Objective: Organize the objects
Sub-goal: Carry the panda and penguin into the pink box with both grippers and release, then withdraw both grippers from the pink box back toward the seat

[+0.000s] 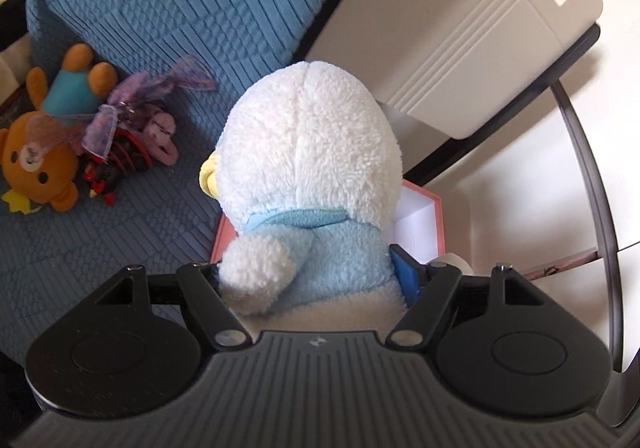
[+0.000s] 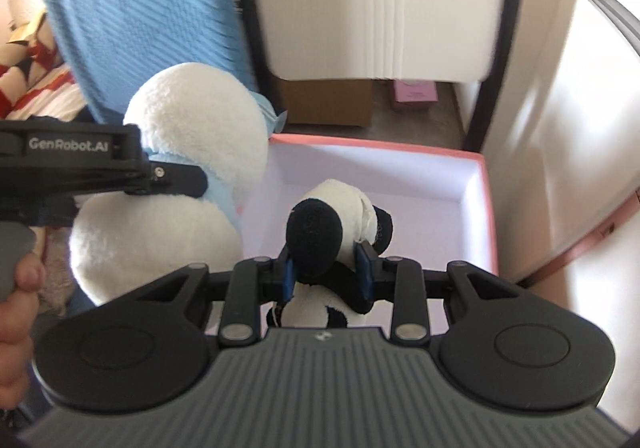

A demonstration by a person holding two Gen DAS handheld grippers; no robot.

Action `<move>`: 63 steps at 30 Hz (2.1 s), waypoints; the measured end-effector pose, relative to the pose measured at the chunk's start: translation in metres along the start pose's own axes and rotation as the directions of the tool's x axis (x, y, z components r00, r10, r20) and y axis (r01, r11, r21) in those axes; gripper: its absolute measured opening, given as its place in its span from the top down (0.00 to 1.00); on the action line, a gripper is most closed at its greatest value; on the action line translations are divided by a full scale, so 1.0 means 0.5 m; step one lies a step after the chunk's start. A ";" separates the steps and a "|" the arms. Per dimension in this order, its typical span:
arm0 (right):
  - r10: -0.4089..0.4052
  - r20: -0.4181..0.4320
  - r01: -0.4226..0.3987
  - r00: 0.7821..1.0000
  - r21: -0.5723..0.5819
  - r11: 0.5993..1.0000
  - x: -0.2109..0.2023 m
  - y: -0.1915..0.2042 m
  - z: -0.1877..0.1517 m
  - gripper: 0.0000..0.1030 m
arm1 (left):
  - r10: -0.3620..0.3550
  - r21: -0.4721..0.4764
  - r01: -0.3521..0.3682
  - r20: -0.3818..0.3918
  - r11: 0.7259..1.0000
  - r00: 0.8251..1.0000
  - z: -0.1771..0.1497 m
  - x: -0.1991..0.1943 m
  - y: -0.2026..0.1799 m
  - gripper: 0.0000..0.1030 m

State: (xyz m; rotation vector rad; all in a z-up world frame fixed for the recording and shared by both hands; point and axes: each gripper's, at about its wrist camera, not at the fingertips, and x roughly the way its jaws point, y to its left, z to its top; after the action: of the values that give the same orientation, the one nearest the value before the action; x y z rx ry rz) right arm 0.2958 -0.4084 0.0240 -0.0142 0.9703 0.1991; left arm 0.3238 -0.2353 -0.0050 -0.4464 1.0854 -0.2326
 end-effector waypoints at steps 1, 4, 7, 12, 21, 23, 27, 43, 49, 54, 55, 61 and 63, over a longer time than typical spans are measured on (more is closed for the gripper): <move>-0.003 -0.005 0.003 1.000 0.009 1.000 0.009 -0.012 -0.005 0.67 | 0.003 0.008 -0.003 -0.007 1.000 1.000 -0.003 0.016 -0.009 0.25; -0.013 -0.027 0.014 1.000 0.041 0.999 0.039 -0.053 -0.020 0.67 | 0.015 0.039 -0.014 -0.021 0.999 1.000 -0.012 0.057 -0.036 0.25; -0.029 -0.033 0.031 0.999 0.077 0.997 0.060 -0.089 -0.036 0.67 | 0.023 0.083 -0.019 -0.040 0.996 0.999 -0.017 0.090 -0.059 0.25; -0.034 -0.058 0.041 0.998 0.132 0.990 0.094 -0.132 -0.071 0.67 | 0.044 0.132 -0.037 -0.049 0.991 0.998 -0.024 0.139 -0.074 0.26; -0.047 -0.127 0.067 0.991 0.153 0.986 0.172 -0.158 -0.116 0.64 | 0.040 0.145 -0.027 -0.087 0.989 0.995 -0.025 0.197 -0.061 0.46; -0.057 -0.131 0.078 0.990 0.161 0.984 0.179 -0.159 -0.116 0.62 | 0.041 0.159 -0.027 -0.083 0.987 0.996 -0.023 0.193 -0.065 0.46; -0.034 -0.131 0.059 0.991 0.193 0.979 0.181 -0.174 -0.119 0.16 | 0.033 0.168 -0.019 -0.079 0.986 0.996 -0.021 0.183 -0.069 0.45; -0.019 0.038 0.013 0.999 0.172 0.985 0.014 -0.105 -0.092 0.16 | -0.060 0.253 0.045 0.053 0.966 0.997 -0.059 -0.003 -0.083 0.40; 0.003 0.104 -0.022 0.995 0.181 0.983 -0.066 -0.061 -0.097 0.16 | -0.099 0.253 0.062 0.134 0.965 0.986 -0.074 -0.106 -0.060 0.34; 0.003 0.145 -0.025 0.989 0.150 0.988 -0.123 -0.008 -0.099 0.16 | -0.115 0.271 0.058 0.199 0.961 0.973 -0.093 -0.196 -0.044 0.22; 0.009 0.153 -0.032 0.988 0.147 0.989 -0.132 0.002 -0.101 0.15 | -0.116 0.282 0.052 0.213 0.958 0.970 -0.099 -0.213 -0.041 0.21; 0.036 0.188 -0.062 0.982 0.137 0.989 -0.173 0.062 -0.118 0.02 | -0.123 0.332 0.039 0.238 0.942 0.963 -0.131 -0.287 -0.013 0.16; 0.042 0.194 -0.068 0.980 0.133 0.989 -0.182 0.081 -0.124 0.02 | -0.122 0.338 0.033 0.245 0.940 0.962 -0.141 -0.306 0.001 0.15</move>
State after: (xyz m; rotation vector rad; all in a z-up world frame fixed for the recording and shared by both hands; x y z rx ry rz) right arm 0.1883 -0.3896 0.0667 0.1574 0.7921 0.1800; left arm 0.1918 -0.1909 0.0893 -0.2091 0.7490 -0.4085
